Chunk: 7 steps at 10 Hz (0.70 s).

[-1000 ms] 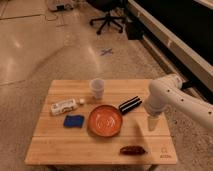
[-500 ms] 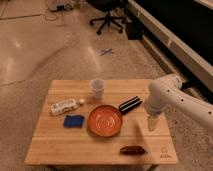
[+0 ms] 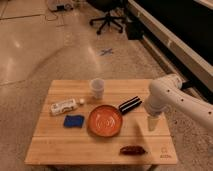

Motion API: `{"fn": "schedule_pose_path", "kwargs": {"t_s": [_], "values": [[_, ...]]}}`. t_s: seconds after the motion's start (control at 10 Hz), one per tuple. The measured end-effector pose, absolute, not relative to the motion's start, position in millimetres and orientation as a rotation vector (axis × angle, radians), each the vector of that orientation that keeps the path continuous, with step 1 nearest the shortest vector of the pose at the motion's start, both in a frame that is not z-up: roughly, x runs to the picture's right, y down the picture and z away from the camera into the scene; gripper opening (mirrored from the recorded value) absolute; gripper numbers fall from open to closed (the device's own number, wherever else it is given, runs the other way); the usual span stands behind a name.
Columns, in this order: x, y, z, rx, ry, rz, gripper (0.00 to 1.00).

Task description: Place the pepper on the white sponge

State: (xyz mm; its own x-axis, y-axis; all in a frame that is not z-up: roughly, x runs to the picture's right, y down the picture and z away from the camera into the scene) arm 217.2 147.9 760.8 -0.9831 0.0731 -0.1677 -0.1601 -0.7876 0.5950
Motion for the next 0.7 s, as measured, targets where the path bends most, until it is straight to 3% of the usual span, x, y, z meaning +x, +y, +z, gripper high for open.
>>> {"fn": "schedule_pose_path", "kwargs": {"t_s": [0.2, 0.7], "values": [[214.7, 159.2, 752.7, -0.225, 0.97, 2.846, 0.8], [187.3, 236.5, 715.4, -0.313, 0.994, 2.811, 0.8]]}}
